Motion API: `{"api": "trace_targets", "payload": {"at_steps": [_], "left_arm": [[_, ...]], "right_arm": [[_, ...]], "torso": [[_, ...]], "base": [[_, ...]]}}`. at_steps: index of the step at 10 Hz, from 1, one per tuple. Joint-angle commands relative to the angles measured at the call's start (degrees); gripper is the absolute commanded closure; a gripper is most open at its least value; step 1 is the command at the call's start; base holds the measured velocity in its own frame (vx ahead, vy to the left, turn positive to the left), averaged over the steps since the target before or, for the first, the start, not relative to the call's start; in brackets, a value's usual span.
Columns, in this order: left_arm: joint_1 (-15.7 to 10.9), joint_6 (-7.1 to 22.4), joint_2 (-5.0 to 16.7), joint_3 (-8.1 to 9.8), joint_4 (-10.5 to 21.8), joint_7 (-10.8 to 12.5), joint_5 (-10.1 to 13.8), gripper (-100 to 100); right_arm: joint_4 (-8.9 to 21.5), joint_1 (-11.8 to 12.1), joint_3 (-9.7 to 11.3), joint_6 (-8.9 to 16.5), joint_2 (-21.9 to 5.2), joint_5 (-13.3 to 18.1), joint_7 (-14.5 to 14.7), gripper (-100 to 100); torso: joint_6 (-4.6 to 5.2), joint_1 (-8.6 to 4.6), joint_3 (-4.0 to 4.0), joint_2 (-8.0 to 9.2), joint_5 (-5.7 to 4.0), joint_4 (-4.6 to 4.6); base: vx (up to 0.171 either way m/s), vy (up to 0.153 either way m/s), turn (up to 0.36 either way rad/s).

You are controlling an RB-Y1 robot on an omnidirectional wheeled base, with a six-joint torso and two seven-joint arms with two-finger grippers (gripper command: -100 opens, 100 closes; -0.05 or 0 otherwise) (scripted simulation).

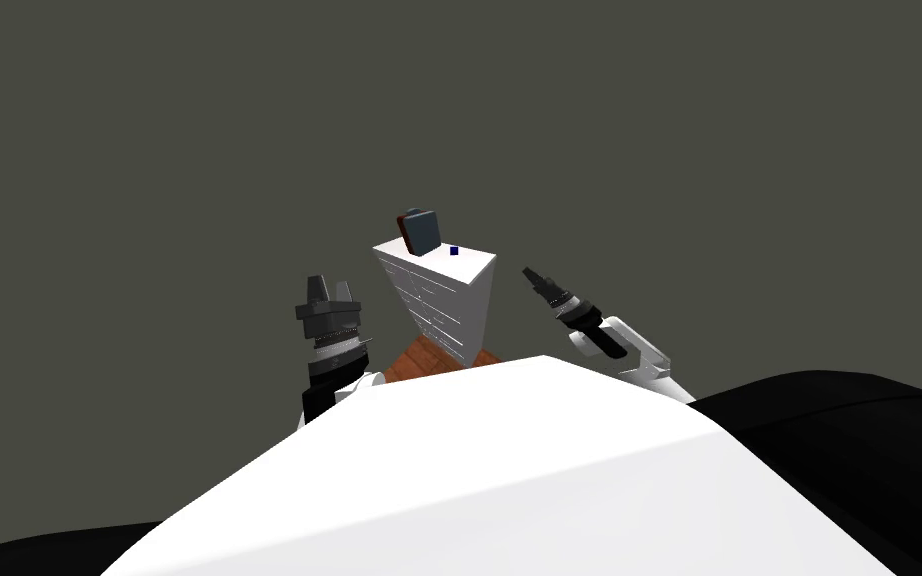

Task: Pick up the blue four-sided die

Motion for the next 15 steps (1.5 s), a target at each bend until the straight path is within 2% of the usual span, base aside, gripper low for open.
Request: {"api": "trace_targets", "payload": {"at_steps": [1, 3, 4, 5, 6, 7, 8, 9, 11, 12, 13, 14, 15], "left_arm": [[0.0, 0.0, 0.0, 0.0, 0.0, 0.0, 0.0, 0], [0.0, 0.0, 0.0, 0.0, 0.0, 0.0, 0.0, 0], [0.0, 0.0, 0.0, 0.0, 0.0, 0.0, 0.0, 0], [0.0, 0.0, 0.0, 0.0, 0.0, 0.0, 0.0, 0], [0.0, 0.0, 0.0, 0.0, 0.0, 0.0, 0.0, 0], [0.0, 0.0, 0.0, 0.0, 0.0, 0.0, 0.0, 0], [0.0, 0.0, 0.0, 0.0, 0.0, 0.0, 0.0, 0], [0.0, 0.0, 0.0, 0.0, 0.0, 0.0, 0.0, 0], [0.0, 0.0, 0.0, 0.0, 0.0, 0.0, 0.0, 0], [0.0, 0.0, 0.0, 0.0, 0.0, 0.0, 0.0, 0], [0.0, 0.0, 0.0, 0.0, 0.0, 0.0, 0.0, 0], [0.0, 0.0, 0.0, 0.0, 0.0, 0.0, 0.0, 0], [0.0, 0.0, 0.0, 0.0, 0.0, 0.0, 0.0, 0]], "right_arm": [[2.0, -0.5, -1.3, -0.8, -2.9, 1.6, 0.1, -100], [2.0, -0.5, -1.3, -0.8, -5.6, 1.6, 0.1, -100], [3.7, -0.8, -2.4, -1.6, -7.6, 3.1, 0.1, -100], [3.7, -0.8, -2.4, -1.6, -9.3, 3.1, 0.1, -100], [3.7, -0.8, -2.4, -1.6, -9.8, 3.1, 0.1, -100], [5.4, -1.1, -3.5, -2.3, -12.1, 4.6, 0.2, -100], [5.4, -1.1, -3.5, -2.3, -13.9, 4.6, 0.2, -100], [7.2, -1.3, -4.5, -3.2, -15.6, 6.1, 0.3, -100], [7.2, -1.3, -4.5, -3.2, -18.5, 6.1, 0.3, -100], [9.1, -1.5, -5.5, -4.2, -20.5, 7.6, 0.3, -100], [9.1, -1.5, -5.5, -4.2, -22.3, 7.6, 0.3, -100], [9.1, -1.5, -5.5, -4.2, -23.0, 7.6, 0.3, -100], [10.9, -1.5, -6.5, -5.2, -25.2, 9.2, 0.3, -100]], "torso": [[0.0, 0.0, 0.0, 0.0, 0.0, 0.0], [0.0, 0.07, 0.01, 0.01, 0.02, 0.0], [0.0, -0.01, 0.0, -0.01, 0.0, 0.0], [0.0, 0.03, -0.01, -0.01, 0.0, 0.0], [0.0, 0.05, -0.01, -0.01, 0.01, 0.0], [0.0, -0.01, -0.01, -0.01, 0.0, 0.0], [0.0, 0.05, -0.01, -0.02, 0.01, 0.0], [0.0, 0.07, -0.01, -0.01, 0.01, 0.0], [0.0, 0.14, 0.0, 0.0, 0.03, 0.0], [0.0, 0.04, -0.01, -0.01, 0.01, 0.0], [0.0, 0.1, -0.02, -0.03, 0.02, -0.01], [0.0, 0.11, -0.01, -0.02, 0.03, -0.01], [0.0, 0.02, -0.01, -0.02, 0.0, 0.0]], "base": [[-0.013, 0.052, 0.002], [-0.006, 0.037, -0.003], [-0.004, 0.04, 0.008], [-0.005, 0.046, 0.0], [-0.004, 0.021, -0.003], [-0.003, 0.046, 0.01], [-0.007, 0.051, -0.001], [-0.013, 0.067, 0.009], [-0.005, 0.049, -0.001], [0.002, 0.059, 0.017], [-0.002, 0.059, 0.001], [-0.001, 0.025, -0.004], [0.001, 0.063, 0.017]]}}
